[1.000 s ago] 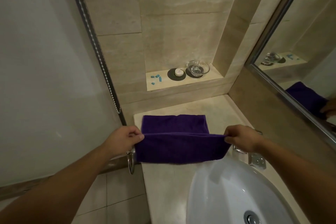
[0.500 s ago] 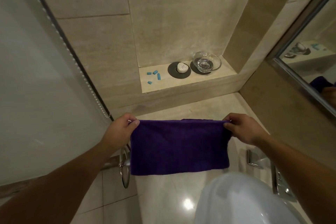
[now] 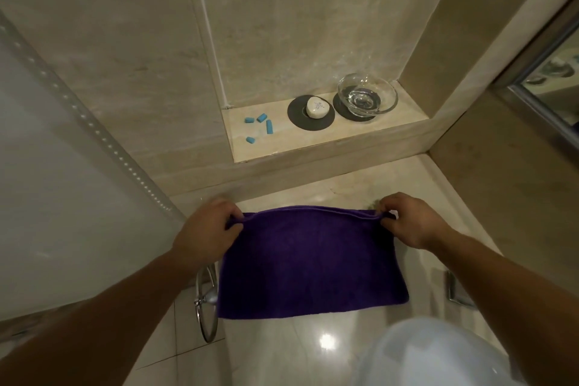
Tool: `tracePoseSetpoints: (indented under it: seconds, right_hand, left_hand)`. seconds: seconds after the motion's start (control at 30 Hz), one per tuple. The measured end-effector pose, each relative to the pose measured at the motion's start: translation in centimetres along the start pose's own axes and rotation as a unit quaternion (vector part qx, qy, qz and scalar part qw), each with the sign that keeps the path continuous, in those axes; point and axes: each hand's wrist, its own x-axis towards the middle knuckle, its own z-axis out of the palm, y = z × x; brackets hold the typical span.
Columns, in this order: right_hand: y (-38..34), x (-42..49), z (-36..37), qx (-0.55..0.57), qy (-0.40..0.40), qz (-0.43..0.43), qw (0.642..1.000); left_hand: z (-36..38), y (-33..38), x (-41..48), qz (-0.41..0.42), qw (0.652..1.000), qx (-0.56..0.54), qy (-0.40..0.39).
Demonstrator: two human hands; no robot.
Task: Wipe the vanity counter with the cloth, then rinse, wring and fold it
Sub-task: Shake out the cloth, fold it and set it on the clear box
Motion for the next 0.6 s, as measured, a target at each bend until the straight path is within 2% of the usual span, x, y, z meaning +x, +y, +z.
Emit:
tracePoseSetpoints:
  seconds: [0.07, 0.17, 0.27, 0.33, 0.4, 0.5, 0.53, 0.6]
  right_hand:
    - [-0.1, 0.2, 0.0, 0.003, 0.004, 0.002, 1.0]
    - [0.0, 0.8, 0.4, -0.005, -0.008, -0.023, 1.0]
    - [-0.1, 1.0, -0.1, -0.008, -0.02, -0.055, 0.998]
    - [0.4, 0.4, -1.7, 0.032, -0.054, -0.052, 0.997]
    - [1.1, -0.8, -3.6, 0.094, -0.172, -0.044, 0.98]
    - [1.9, -2.1, -5.0, 0.153, -0.357, 0.009, 0.921]
    - [2.0, -2.0, -5.1, 0.144, -0.384, 0.032, 0.911]
    - [1.7, -1.5, -4.5, 0.109, -0.375, 0.065, 0.918]
  left_hand:
    - [0.2, 0.3, 0.4, 0.026, 1.0, 0.007, -0.008]
    - [0.3, 0.6, 0.8, -0.004, 0.999, 0.003, -0.043]
    - [-0.1, 0.6, 1.0, 0.022, 1.0, 0.02, 0.006]
    - [-1.2, 0.6, 0.3, 0.026, 0.999, -0.025, 0.016]
    - [-2.6, 0.2, -0.5, 0.0, 0.991, -0.119, -0.054]
    - [-4.0, 0.1, -1.3, -0.037, 0.956, -0.212, -0.198]
    - [-4.2, 0.1, -1.2, -0.044, 0.949, -0.213, -0.229]
    - [-4.0, 0.4, -1.0, -0.057, 0.942, -0.198, -0.266]
